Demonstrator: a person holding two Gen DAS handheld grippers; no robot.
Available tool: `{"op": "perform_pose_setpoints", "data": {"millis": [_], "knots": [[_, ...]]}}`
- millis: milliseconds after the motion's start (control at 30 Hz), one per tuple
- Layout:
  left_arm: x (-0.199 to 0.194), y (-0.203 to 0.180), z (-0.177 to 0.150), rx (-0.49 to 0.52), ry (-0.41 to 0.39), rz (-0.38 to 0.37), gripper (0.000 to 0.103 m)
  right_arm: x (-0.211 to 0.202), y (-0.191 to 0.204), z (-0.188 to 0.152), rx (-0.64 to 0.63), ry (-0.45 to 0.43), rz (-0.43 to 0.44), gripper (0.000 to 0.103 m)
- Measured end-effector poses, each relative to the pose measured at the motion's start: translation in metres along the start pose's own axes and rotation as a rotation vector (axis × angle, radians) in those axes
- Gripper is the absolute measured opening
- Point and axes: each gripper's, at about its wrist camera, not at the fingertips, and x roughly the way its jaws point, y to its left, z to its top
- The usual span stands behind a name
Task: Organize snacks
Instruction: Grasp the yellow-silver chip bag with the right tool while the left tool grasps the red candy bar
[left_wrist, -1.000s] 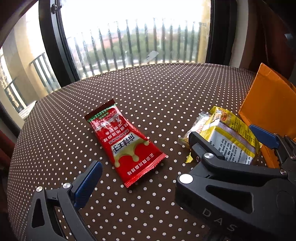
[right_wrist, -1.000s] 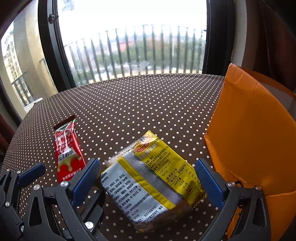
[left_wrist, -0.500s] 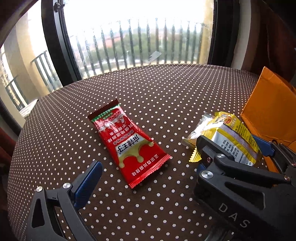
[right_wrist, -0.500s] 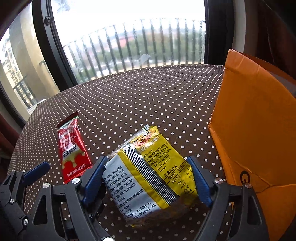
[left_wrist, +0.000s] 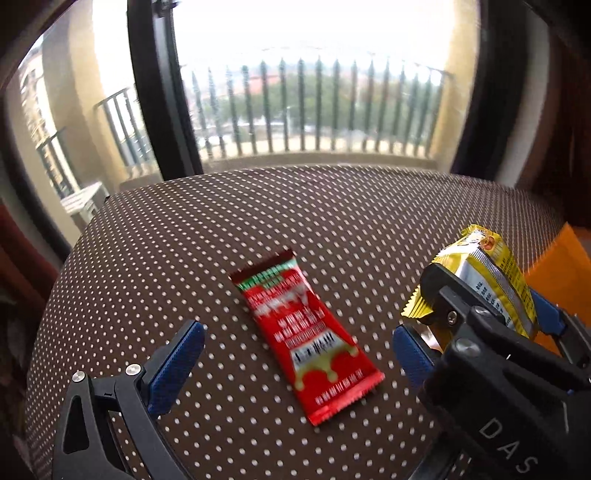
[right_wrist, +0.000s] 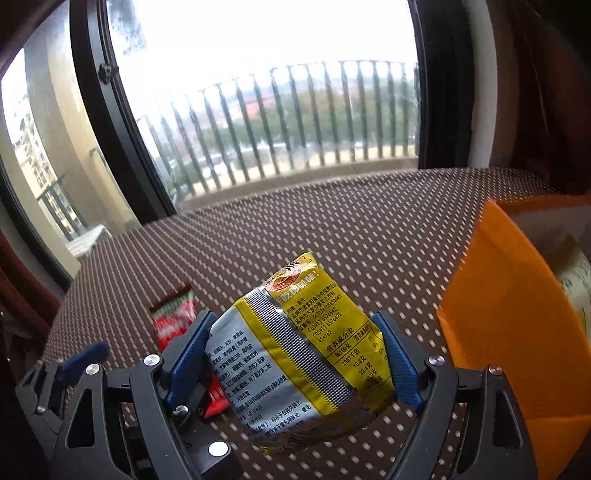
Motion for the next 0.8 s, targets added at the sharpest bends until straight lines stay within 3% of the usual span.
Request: {"op": "perform_pose_setpoints", "data": {"millis": [233, 433, 600, 800], "knots": [[0.013, 0.005, 0.021, -0.043, -0.009, 0.048, 0.101, 0.012, 0.009, 0.021, 0.015, -0.032, 0.001, 0.086], [0.034, 0.012, 0.026, -0.091, 0.044, 0.006, 0.092, 0.030, 0.011, 0.026, 0.035, -0.030, -0.024, 0.086], [0.053, 0.014, 0.026, -0.130, 0.074, 0.040, 0.090, 0.046, 0.008, 0.023, 0.027, -0.011, -0.049, 0.086], [0.068, 0.015, 0.023, -0.143, 0.110, 0.023, 0.081, 0.059, 0.005, 0.017, 0.036, 0.020, -0.037, 0.086]]}}
